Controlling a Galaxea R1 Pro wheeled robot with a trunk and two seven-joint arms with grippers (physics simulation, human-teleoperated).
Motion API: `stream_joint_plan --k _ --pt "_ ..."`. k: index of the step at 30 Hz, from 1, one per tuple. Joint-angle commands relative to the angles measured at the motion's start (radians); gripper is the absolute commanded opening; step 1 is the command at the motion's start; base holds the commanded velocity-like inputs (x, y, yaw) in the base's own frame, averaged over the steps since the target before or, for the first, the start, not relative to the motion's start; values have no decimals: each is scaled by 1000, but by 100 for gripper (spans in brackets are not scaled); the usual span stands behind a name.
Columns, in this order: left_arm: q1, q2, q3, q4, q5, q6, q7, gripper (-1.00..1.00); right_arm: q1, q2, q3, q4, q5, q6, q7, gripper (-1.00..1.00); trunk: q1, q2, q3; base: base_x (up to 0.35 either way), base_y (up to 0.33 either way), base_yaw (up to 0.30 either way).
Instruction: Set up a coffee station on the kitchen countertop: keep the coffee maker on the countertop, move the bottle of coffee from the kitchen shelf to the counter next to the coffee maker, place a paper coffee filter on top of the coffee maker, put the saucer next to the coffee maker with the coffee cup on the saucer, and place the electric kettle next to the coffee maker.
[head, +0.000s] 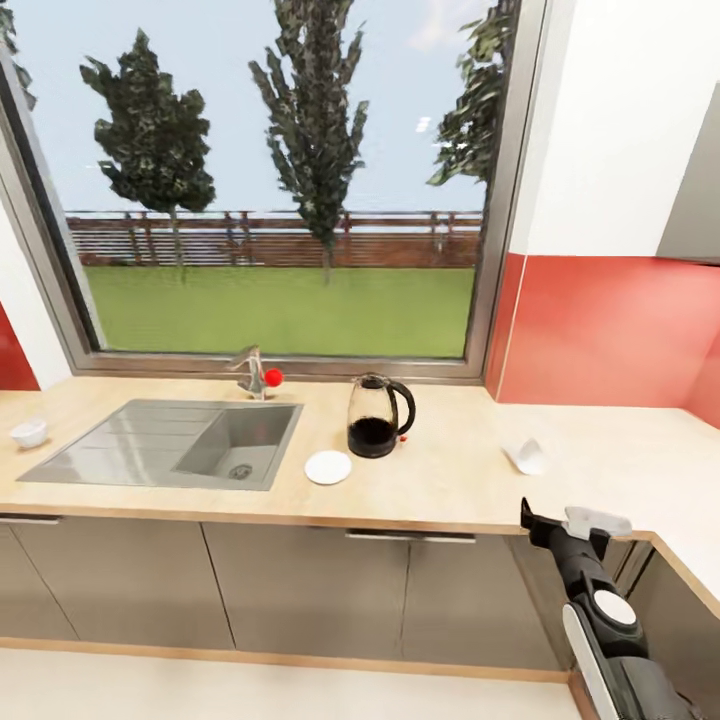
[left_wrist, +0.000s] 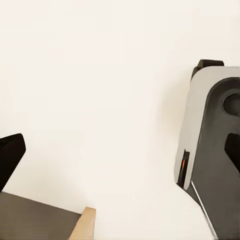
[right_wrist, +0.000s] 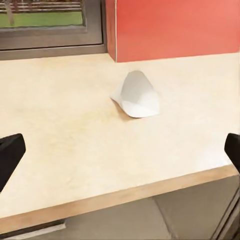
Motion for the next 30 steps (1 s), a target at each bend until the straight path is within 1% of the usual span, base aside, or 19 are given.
stream_joint_plan --k 1,2,3,6,7,10,11,14,16,17,21,30 --pt "0 0 1 4 4 -1 3 100 -5 -10 1 0 -7 6 -4 100 1 -1 0 290 -192 0" --pt "0 1 0 7 4 1 3 100 -6 -17 1 0 -8 6 -3 100 1 -1 0 288 -195 0" --pt "1 1 0 23 3 23 6 100 -7 -29 1 18 -10 7 -1 100 1 -1 0 286 -200 0" --pt "7 1 -1 30 2 40 20 100 -8 -31 2 36 -12 7 0 100 1 -1 0 285 -201 0" --pt "13 2 -2 32 2 46 46 100 -8 -30 3 43 -13 7 1 100 1 -1 0 285 -201 0" --pt "18 2 -2 33 1 49 62 100 -8 -30 3 46 -12 7 1 100 1 -1 0 285 -201 0" --pt "21 1 -10 33 -28 89 72 100 -8 -30 4 47 -12 7 1 100 1 -1 0 137 -88 0" --pt "21 0 -12 32 -46 115 73 100 -8 -30 5 53 -11 7 1 100 1 -1 0 60 -39 0" --pt "21 -1 -11 33 -49 120 74 100 -8 -30 4 67 -11 7 1 100 1 -1 0 26 -15 0" --pt "21 0 -11 33 -51 123 74 100 -8 -30 2 94 -12 7 2 100 1 -1 0 79 -21 0" --pt "23 0 -11 33 -52 125 75 100 -8 -30 2 122 -13 7 2 100 1 -1 0 159 -88 0" --pt "27 0 -11 33 -52 125 75 100 -8 -30 1 126 -12 7 2 100 1 -1 0 239 -163 0"
